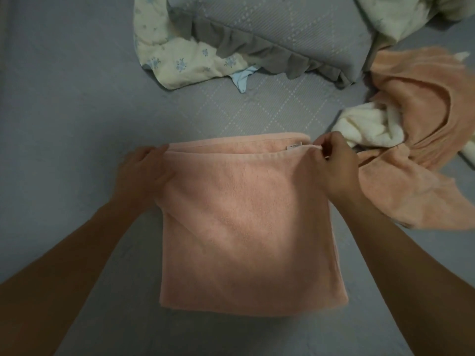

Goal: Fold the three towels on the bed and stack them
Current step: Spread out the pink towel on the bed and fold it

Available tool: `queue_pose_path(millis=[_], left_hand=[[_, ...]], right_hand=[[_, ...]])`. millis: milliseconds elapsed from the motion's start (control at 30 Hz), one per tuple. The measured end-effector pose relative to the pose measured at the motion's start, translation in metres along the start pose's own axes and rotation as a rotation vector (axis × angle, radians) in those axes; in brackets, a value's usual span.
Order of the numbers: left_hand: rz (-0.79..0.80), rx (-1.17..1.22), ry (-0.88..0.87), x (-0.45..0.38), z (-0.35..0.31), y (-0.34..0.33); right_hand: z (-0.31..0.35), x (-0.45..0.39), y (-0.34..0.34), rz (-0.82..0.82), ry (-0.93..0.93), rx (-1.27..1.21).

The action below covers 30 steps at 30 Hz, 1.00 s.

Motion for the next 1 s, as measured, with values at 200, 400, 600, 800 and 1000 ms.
queue_pose_path(millis=[200,400,600,800,1000], left_hand=[[0.154,-0.121,0.071,-0.026,-0.006,-0.007],[-0.119,0.228,0.135,-0.029,0.002,0.019],[-0.225,0.298,0.263,-0.049,0.011,-0.017],[-0.307,0.448,0.534,0.026,0.000,-0.053],[-0.055,0.597,0.643,0.172,-0.025,-0.076]], right_hand=[[0.006,-0.013,-0.003,0.048,0.025,-0.069],[0.007,-0.027,0.001,-0.055,-0.056,-0.132],[-0.010,-0.049,-0.029,-0.023,-0.163,0.010],[-0.042,0.036,-0.029,0.050,-0.122,0.166],[-0.113,0.157,0.012,0.148,-0.392,0.262]])
Point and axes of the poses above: each hand's wrist, its own x-axis away from the middle knuckle, its own y-axis out of the back of the hand, z = x × y, the point moved 3 cm from there along -x, towards the middle knuckle, and after that the axes turned 9 degrees about -y, right-handed, at the moved point
